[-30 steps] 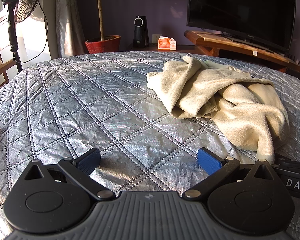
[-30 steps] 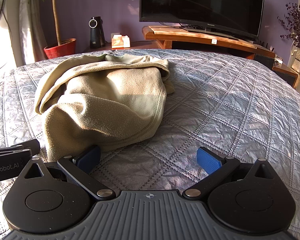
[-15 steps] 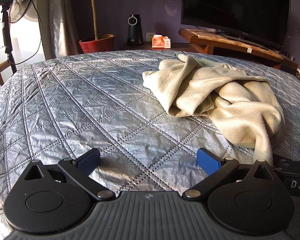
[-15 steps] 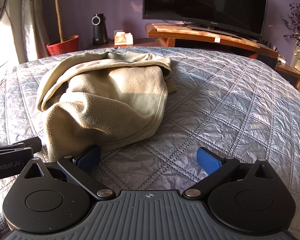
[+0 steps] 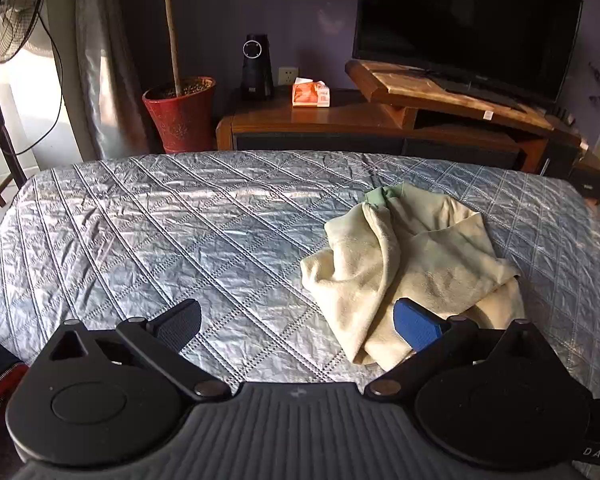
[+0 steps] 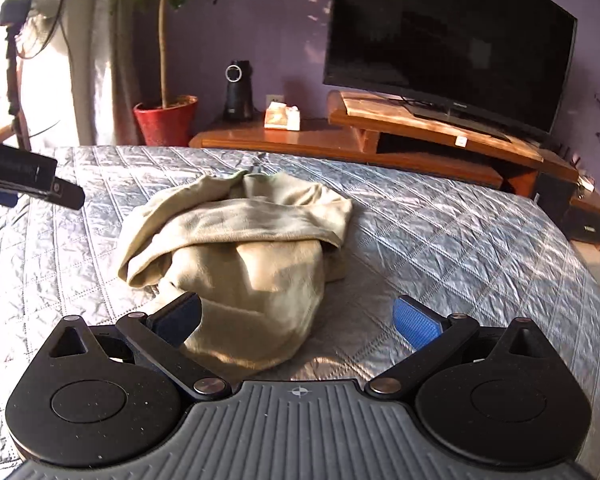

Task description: Fold clothes

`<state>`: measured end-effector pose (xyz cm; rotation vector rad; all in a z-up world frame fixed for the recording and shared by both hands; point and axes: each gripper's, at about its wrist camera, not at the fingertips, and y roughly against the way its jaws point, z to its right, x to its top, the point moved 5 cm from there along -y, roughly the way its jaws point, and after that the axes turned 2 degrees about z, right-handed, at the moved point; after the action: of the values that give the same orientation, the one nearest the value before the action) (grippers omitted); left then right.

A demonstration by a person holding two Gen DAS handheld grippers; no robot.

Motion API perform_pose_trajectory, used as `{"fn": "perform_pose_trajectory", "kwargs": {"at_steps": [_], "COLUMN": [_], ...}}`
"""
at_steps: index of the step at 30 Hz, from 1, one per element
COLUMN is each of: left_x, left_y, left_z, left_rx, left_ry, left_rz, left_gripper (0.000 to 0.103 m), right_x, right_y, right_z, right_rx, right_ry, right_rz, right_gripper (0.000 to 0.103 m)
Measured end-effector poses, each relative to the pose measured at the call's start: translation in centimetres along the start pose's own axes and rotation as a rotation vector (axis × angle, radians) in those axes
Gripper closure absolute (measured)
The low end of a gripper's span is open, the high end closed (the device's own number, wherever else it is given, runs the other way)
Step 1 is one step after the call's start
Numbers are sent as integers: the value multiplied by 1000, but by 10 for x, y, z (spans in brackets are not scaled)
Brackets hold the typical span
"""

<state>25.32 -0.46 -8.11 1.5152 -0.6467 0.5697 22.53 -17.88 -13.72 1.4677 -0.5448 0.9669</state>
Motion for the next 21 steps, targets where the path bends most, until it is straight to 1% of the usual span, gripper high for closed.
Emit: {"fn": "perform_pose_trajectory", "kwargs": {"at_steps": [1, 3, 4, 6, 7, 8, 9, 10, 12, 13, 15, 16, 17, 18, 20, 21], "left_x": [-2, -14, -19, -24, -24, -24, -23, -23, -21, -18, -10, -7, -4, -2, 1, 2], "left_y": [-1, -7, -10, -18, -21, -22, -22, -22, -22, -19, -13, -11, -9, -8, -10, -11], "left_z": [-4, -17, -23, -31, -34, -35, -36, -37, -38, -40, -44, -48, -51, -55, -63, -66], "left_rx": [35, 82, 91, 75, 69, 73, 77, 81, 84, 82, 92, 113, 135, 157, 162, 155], "left_ry": [-5, 20, 43, 98, 102, 94, 86, 79, 62, 49, 22, 19, 22, 25, 56, 75], "left_rz": [-22, -64, -82, -116, -131, -139, -147, -156, -167, -160, -126, -107, -95, -83, -92, -97], "left_gripper": [1, 1, 1, 2, 5, 5, 5, 5, 5, 5, 4, 1, 1, 1, 1, 1], "right_x": [8, 21, 23, 26, 27, 26, 26, 25, 23, 23, 25, 29, 31, 34, 34, 31], "right_y": [-5, -16, -20, -29, -32, -34, -35, -37, -39, -40, -41, -40, -41, -42, -48, -52], "right_z": [-3, -12, -17, -28, -33, -38, -42, -47, -55, -58, -64, -67, -71, -76, -91, -100], "right_rx": [-4, -15, -20, -28, -22, -12, -5, 0, 14, 29, 57, 75, 91, 102, 99, 88], "right_ry": [28, 100, 145, 236, 266, 291, 310, 332, 356, 358, 353, 346, 346, 365, 481, 565], "right_rz": [5, 13, 15, 21, 24, 28, 31, 33, 35, 32, 38, 47, 50, 50, 46, 51], "right_gripper": [0, 0, 1, 3, 4, 5, 9, 16, 27, 30, 30, 27, 22, 15, 15, 15]}}
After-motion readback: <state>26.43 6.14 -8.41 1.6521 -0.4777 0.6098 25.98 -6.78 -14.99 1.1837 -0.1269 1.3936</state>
